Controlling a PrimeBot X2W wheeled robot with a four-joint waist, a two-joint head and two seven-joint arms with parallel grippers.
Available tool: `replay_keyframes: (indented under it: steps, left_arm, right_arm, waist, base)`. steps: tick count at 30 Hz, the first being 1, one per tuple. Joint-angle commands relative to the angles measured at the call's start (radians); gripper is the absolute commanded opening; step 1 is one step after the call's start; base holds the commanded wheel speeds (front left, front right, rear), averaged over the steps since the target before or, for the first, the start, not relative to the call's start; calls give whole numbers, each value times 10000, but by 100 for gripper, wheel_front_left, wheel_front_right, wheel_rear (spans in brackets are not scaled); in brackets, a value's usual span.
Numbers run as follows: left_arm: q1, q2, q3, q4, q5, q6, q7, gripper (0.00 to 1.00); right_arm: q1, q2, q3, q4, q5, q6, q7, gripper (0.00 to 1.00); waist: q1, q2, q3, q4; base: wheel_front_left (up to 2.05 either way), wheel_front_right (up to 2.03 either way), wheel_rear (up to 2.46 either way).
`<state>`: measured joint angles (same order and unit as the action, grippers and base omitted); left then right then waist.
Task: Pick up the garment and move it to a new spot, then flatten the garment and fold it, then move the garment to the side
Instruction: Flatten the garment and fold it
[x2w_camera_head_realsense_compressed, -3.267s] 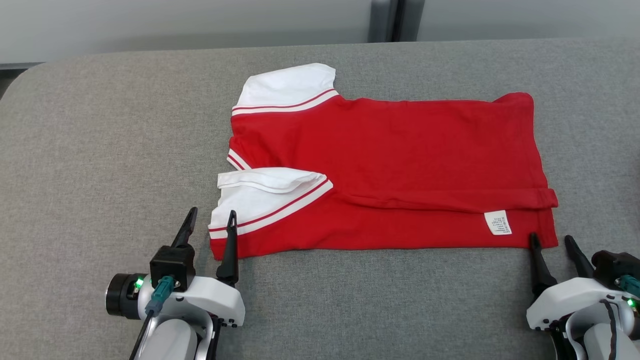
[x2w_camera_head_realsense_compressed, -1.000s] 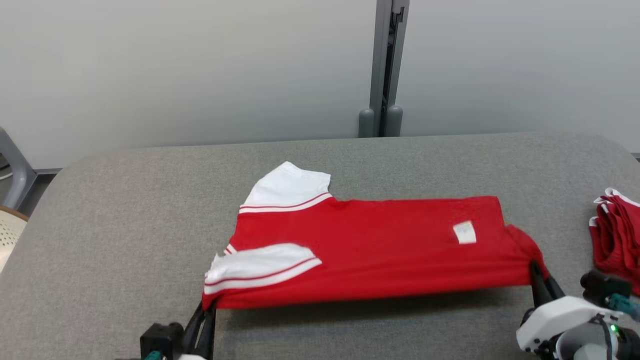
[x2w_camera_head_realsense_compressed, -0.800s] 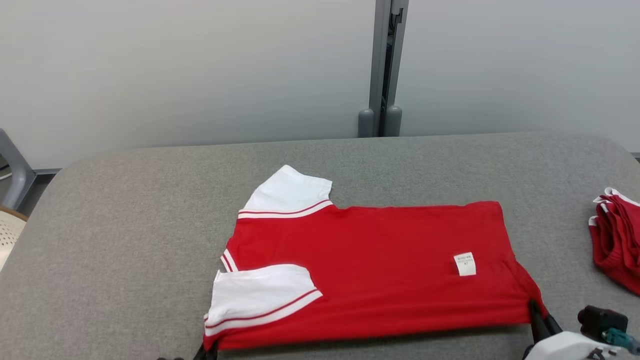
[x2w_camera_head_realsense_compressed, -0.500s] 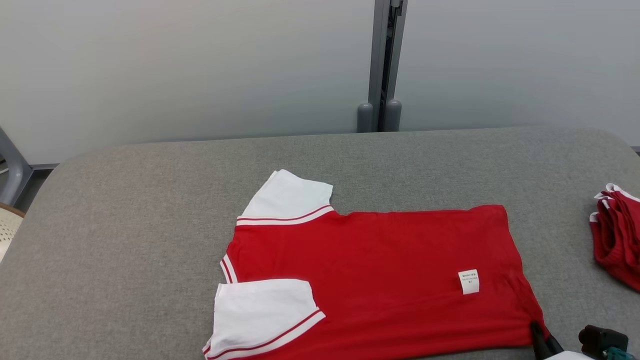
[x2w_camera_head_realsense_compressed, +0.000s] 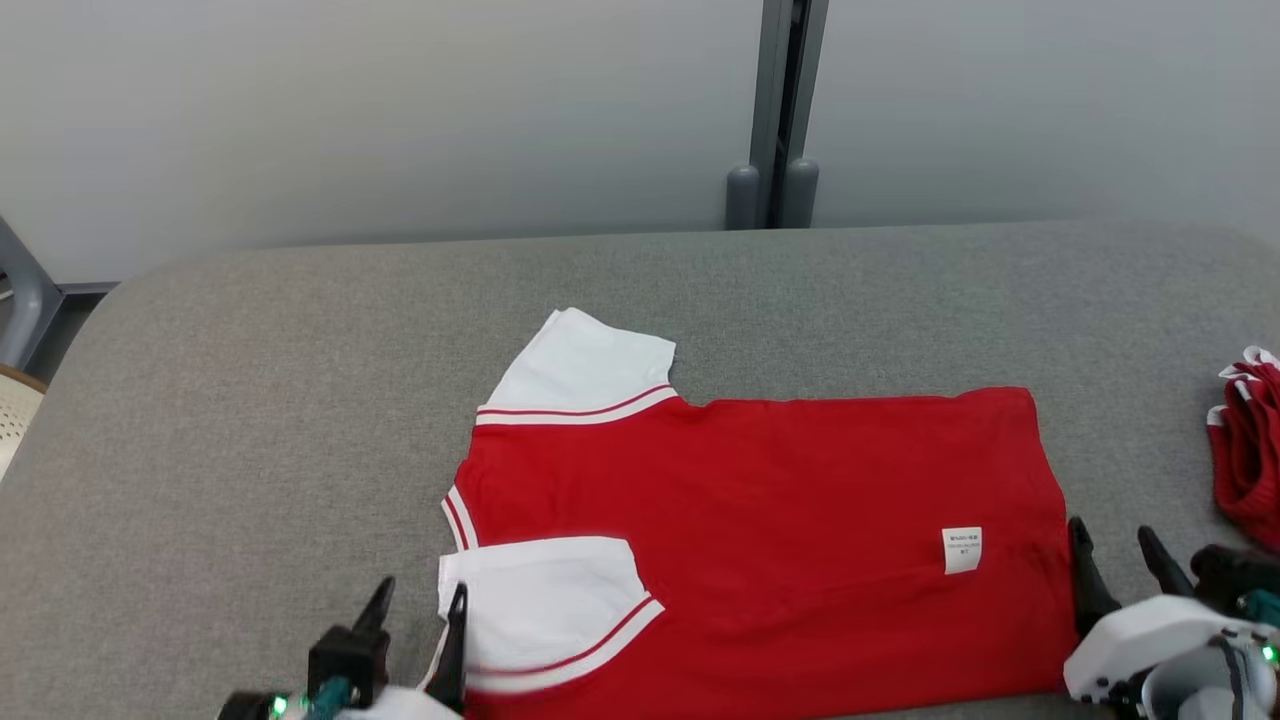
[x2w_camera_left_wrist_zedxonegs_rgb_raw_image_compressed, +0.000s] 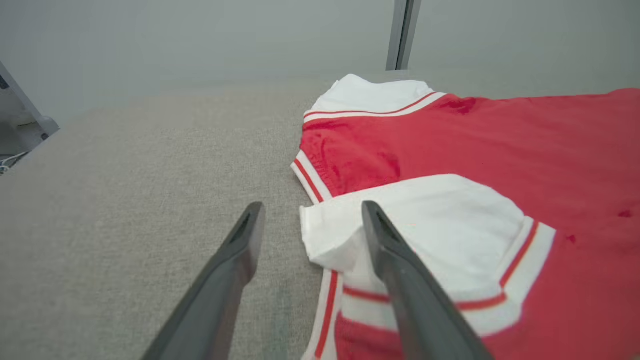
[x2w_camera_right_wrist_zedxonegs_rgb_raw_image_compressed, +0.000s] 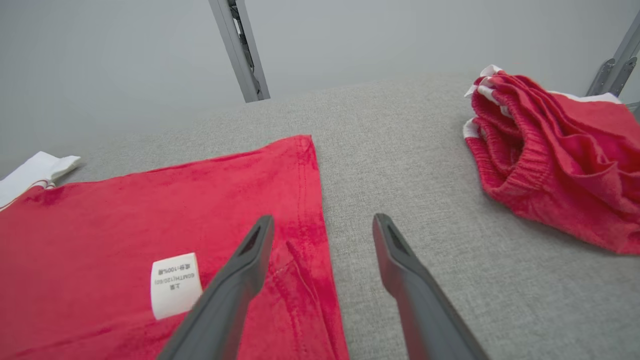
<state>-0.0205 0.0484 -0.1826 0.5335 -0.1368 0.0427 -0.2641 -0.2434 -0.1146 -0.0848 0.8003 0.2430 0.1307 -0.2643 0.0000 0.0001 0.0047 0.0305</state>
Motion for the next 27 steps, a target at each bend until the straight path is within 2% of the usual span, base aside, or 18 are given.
replay_keyframes:
  steps: [1, 8, 14, 20, 24, 27]
  left_arm:
    - [-868, 97, 62, 106, 230, -96, 4, 100]
    - [-2906, 189, -91, 1215, 491, -489, 4, 100]
    - [-5176, 289, -553, 2876, 726, -1120, 220, 100]
    - [-7129, 402, -1103, 4102, 682, -1619, 931, 100]
    - [-8131, 438, -1565, 4693, 499, -1727, 1545, 100]
    - [-8611, 339, -2389, 4966, -14, -1721, 2034, 100]
  right_arm:
    - [-568, -140, 68, 19, -163, 0, 7, 100]
    - [-2040, -352, 345, 545, -470, -2, 6, 100]
    - [-3720, -744, 475, 2007, -837, -2, 191, 100]
    - [-5013, -965, 772, 3129, -963, -2, 723, 100]
    - [-5615, -1014, 1060, 3626, -904, -2, 1033, 100]
    - [-5946, -983, 1300, 3935, -790, -2, 1291, 100]
  waist:
    - [0, -1, 375, 41]
    - [0, -1, 1123, -4]
    - [0, -1, 1773, 15]
    - [0, -1, 2300, 75]
    - [0, -1, 2540, 105]
    - [0, -1, 2675, 99]
  base:
    - [0, 0, 0]
    - [0, 0, 0]
    - [0, 0, 0]
    - [0, 0, 0]
    - [0, 0, 0]
    - [0, 0, 0]
